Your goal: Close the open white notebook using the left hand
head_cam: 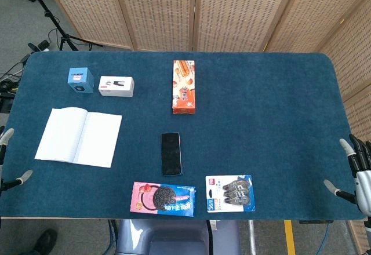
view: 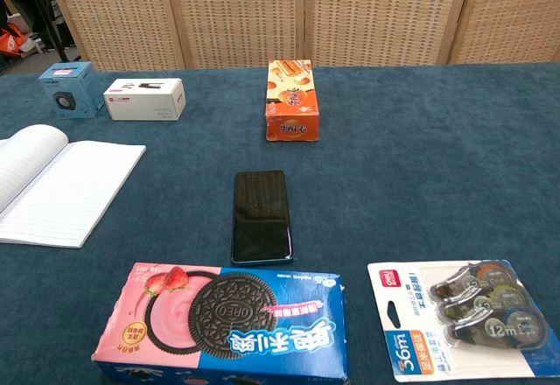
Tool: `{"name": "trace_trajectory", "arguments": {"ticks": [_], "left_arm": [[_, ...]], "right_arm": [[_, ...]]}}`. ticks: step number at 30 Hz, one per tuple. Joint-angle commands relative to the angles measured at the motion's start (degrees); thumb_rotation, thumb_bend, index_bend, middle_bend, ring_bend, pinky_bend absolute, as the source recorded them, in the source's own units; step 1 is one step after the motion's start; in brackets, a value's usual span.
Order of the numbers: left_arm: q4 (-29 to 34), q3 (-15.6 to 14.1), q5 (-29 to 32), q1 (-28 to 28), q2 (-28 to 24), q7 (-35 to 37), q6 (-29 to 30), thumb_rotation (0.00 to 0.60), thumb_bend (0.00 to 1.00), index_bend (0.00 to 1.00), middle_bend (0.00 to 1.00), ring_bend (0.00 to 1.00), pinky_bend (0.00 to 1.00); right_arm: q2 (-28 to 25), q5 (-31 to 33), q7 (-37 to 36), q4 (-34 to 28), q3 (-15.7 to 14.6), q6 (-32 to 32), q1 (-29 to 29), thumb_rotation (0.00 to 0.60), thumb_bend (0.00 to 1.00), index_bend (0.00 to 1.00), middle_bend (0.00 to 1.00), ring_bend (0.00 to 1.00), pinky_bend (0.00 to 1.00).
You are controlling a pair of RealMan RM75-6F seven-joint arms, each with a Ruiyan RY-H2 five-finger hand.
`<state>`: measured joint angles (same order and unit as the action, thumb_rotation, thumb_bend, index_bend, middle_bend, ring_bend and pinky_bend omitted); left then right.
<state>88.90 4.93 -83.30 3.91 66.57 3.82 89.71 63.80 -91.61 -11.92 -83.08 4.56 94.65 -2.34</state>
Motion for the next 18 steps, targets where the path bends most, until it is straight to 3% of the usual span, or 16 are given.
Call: {"name": "trace_trajectory", "arguments": {"ticks": [1, 10, 14, 16, 18], "left_arm": [[-0.06, -0.03, -0.03, 0.02, 0.02, 0.05, -0.13, 0.6, 0.0, 0.0, 0.0, 0.0, 0.0], [-3.28, 0.34, 0.46, 2.53, 1.7, 0.69, -4.67, 0.6, 0.0, 0.0, 0.0, 0.0, 0.0], [-16.17, 1.07, -2.21, 6.83, 8.46, 7.93, -7.84, 0.6, 0.04, 0.0, 0.0, 0.0, 0.0], [-22.53, -0.24, -2.34, 8.87, 11.67, 11.98, -12.85, 0.6, 0.1, 0.0, 0.0, 0.0, 0.0], [-27.34, -0.93, -3.29, 9.76, 14.26, 13.36, -13.64, 0.6, 0.17, 0.0, 0.0, 0.0, 0.0]], "right_arm": [[-0.18, 0.13, -0.52, -0.11, -0.02, -0.23, -0.04, 0.6, 0.0, 0.0, 0.0, 0.0, 0.0], [-0.59, 0.14, -2.56, -0.22, -0.13, -0.81, -0.22, 0.6, 0.0, 0.0, 0.0, 0.0, 0.0], [-0.77, 0.0, -3.31, -0.63, -0.45, -1.64, -0.48, 0.6, 0.0, 0.0, 0.0, 0.0, 0.0], [-1.03, -0.17, -3.97, -0.85, -0.69, -2.02, -0.57, 0.6, 0.0, 0.0, 0.0, 0.0, 0.0], [-1.11, 0.04, -4.08, -0.83, -0.64, -2.23, -0.63, 0.6, 0.0, 0.0, 0.0, 0.0, 0.0]]}}
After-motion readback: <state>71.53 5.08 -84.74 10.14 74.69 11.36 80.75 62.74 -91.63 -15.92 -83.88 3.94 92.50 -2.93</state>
